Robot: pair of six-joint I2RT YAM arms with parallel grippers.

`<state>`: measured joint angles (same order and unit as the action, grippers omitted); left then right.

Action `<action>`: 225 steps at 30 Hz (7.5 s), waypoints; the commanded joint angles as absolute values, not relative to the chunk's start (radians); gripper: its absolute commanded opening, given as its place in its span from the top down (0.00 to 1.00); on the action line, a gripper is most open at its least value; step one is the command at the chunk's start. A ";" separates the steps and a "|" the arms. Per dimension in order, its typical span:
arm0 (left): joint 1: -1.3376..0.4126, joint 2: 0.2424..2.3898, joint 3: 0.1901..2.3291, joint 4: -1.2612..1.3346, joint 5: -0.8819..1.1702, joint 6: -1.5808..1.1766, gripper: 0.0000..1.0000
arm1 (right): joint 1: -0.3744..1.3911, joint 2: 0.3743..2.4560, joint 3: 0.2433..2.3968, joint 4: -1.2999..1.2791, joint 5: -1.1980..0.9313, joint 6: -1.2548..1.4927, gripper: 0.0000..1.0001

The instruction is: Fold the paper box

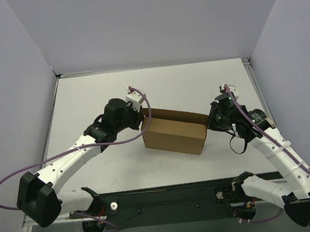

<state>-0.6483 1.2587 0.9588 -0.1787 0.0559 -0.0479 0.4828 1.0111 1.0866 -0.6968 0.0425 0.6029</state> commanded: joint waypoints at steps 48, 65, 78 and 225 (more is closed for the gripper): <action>-0.666 1.175 0.945 -0.235 0.114 -0.026 0.64 | 0.885 1.077 0.903 -1.022 0.469 0.937 1.00; -0.649 0.988 0.940 -0.324 0.157 0.135 0.20 | 0.920 1.078 0.950 -1.020 0.483 0.922 1.00; -0.522 1.193 1.048 -0.242 0.311 0.156 0.19 | 0.928 1.072 0.969 -1.014 0.480 0.907 1.00; -0.569 1.371 1.353 -0.641 0.170 -0.192 1.00 | 1.025 1.103 1.204 -1.037 0.564 0.799 0.29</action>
<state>-0.5636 1.3666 1.2976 -0.6342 0.1650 -0.2188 0.9977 1.1461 1.1709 -1.0149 0.5755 0.8520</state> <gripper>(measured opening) 0.026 0.694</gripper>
